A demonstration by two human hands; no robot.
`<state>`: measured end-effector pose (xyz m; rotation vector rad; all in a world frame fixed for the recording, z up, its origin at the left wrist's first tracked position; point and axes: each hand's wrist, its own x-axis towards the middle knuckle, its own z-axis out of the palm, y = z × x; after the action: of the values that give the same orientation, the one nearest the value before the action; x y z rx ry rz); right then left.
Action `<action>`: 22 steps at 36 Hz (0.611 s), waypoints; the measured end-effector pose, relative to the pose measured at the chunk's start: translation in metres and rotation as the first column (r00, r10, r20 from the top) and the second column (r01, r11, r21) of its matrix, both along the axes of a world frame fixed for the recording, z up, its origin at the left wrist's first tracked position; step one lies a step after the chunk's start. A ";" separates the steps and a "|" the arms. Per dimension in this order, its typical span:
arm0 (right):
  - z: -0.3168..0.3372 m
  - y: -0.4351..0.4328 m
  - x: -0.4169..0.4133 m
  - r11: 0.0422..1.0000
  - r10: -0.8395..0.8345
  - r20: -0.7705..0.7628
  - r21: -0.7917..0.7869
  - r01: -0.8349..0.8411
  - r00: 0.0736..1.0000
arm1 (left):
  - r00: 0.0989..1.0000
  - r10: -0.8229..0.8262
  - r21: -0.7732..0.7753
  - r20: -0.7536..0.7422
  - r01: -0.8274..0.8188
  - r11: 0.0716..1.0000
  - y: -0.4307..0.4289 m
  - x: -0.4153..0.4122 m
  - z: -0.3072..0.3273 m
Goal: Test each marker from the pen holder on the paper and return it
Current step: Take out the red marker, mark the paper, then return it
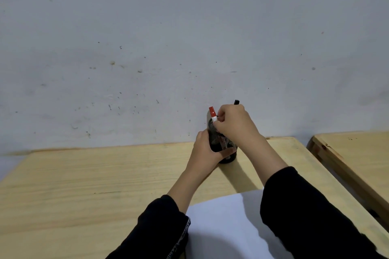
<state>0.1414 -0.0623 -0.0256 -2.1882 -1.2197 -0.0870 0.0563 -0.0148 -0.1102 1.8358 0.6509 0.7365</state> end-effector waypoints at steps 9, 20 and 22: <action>-0.016 0.010 0.008 1.000 0.003 -0.127 -0.005 -0.004 0.992 | 1.000 0.000 0.005 0.013 0.000 1.000 0.003 0.001 -0.005; -0.004 -0.008 0.003 0.928 0.088 -0.235 0.373 0.006 0.968 | 0.999 0.013 0.021 0.034 -0.014 1.000 0.005 0.003 -0.003; 0.000 -0.014 -0.002 0.886 0.109 -0.238 0.463 0.014 0.965 | 0.999 0.015 0.016 0.034 -0.015 1.000 0.003 0.002 -0.002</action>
<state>0.1394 -0.0763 -0.0260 -1.6919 -0.9846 -0.0616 0.0583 -0.0113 -0.1126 1.8308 0.6386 0.7836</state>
